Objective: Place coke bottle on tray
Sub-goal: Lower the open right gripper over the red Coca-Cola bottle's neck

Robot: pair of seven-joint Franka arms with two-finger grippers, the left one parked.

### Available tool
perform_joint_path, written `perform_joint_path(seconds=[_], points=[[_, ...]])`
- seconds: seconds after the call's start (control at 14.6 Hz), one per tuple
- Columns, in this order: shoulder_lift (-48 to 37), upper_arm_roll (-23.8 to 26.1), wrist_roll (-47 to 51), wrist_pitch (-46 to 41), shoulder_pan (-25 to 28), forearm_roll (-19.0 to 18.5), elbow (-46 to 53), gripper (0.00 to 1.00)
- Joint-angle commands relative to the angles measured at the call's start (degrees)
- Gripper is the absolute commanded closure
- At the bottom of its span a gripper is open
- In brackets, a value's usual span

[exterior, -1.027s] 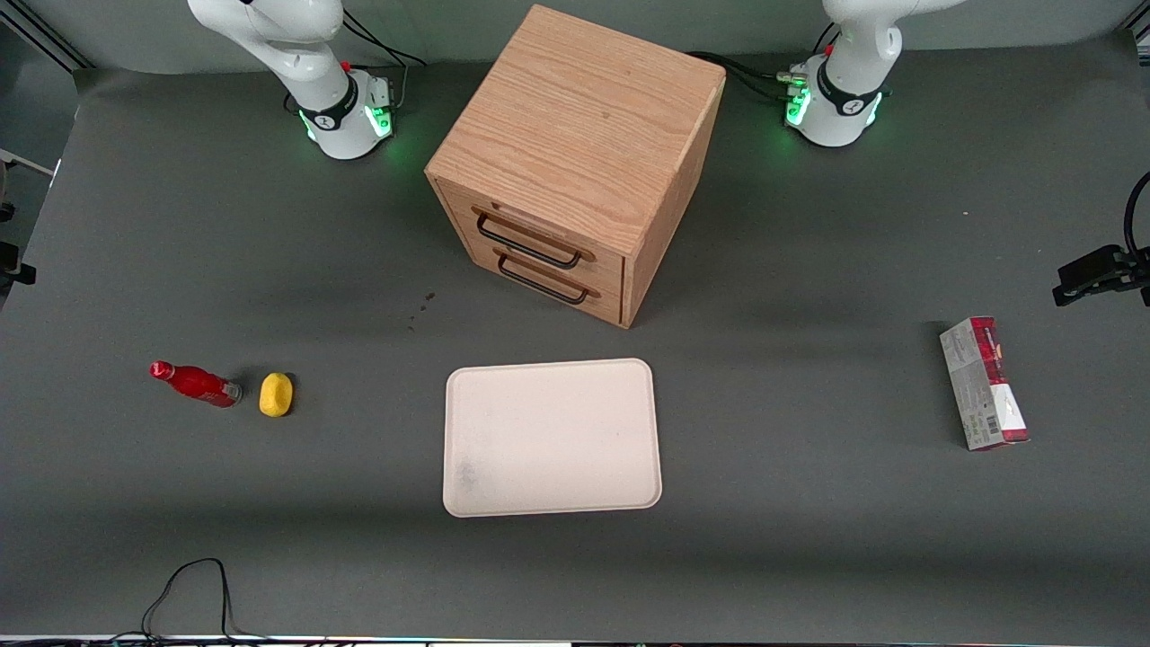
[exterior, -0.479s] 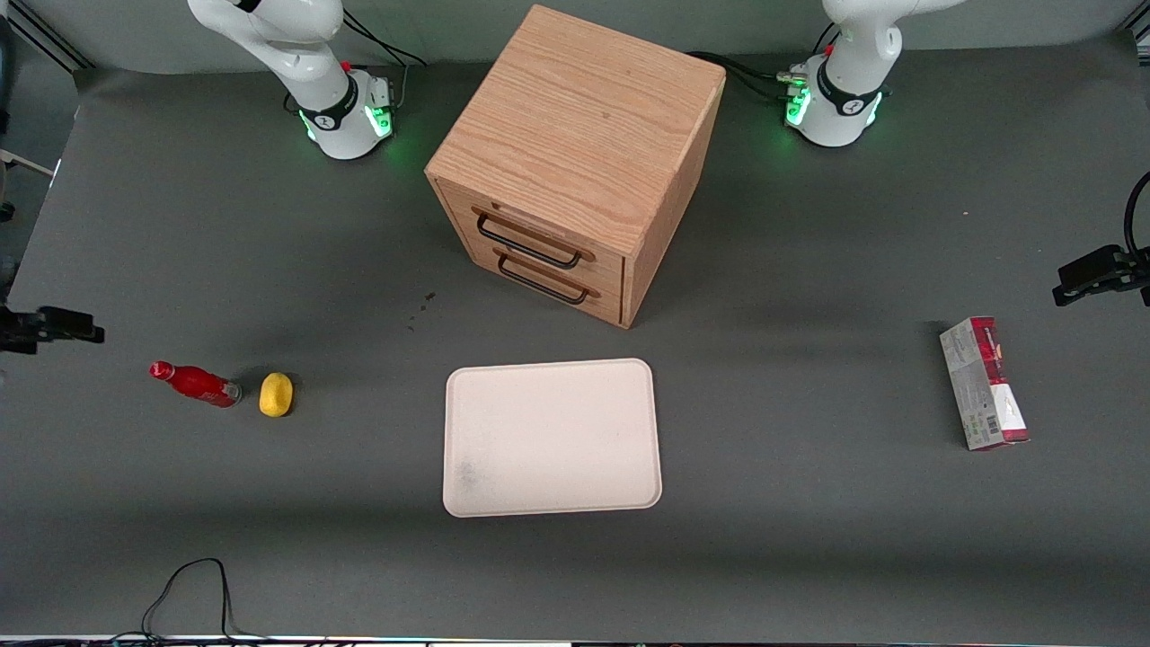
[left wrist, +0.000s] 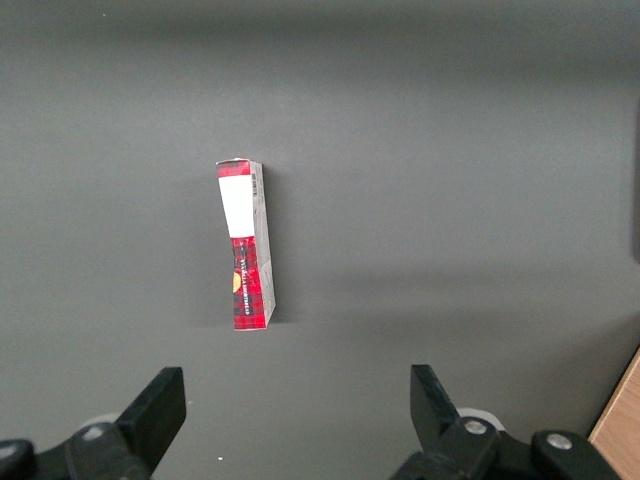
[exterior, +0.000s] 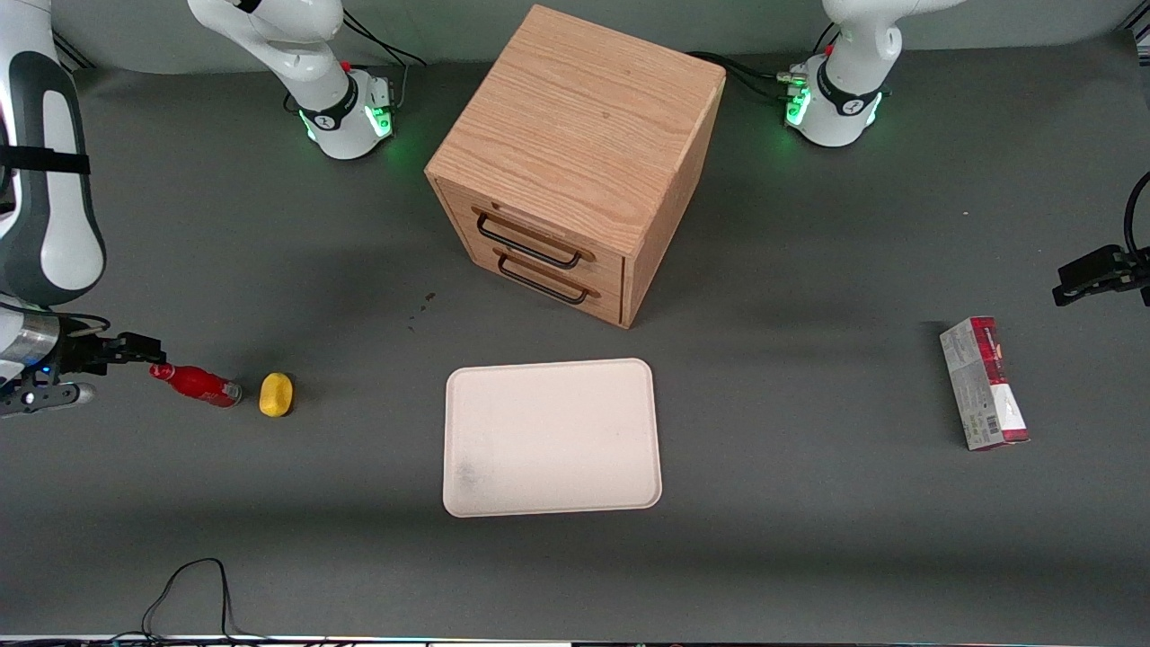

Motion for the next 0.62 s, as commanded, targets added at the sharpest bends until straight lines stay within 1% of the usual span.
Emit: perform_joint_path(seconds=[0.0,0.14,0.55], points=[[-2.50,-0.26,-0.65,5.09,0.33,0.36,-5.94,0.00],[-2.59,-0.26,-0.73,6.86,0.33,0.36,-7.54,0.00],[-1.98,-0.44,-1.26,7.39,0.33,0.36,-7.72,0.01]])
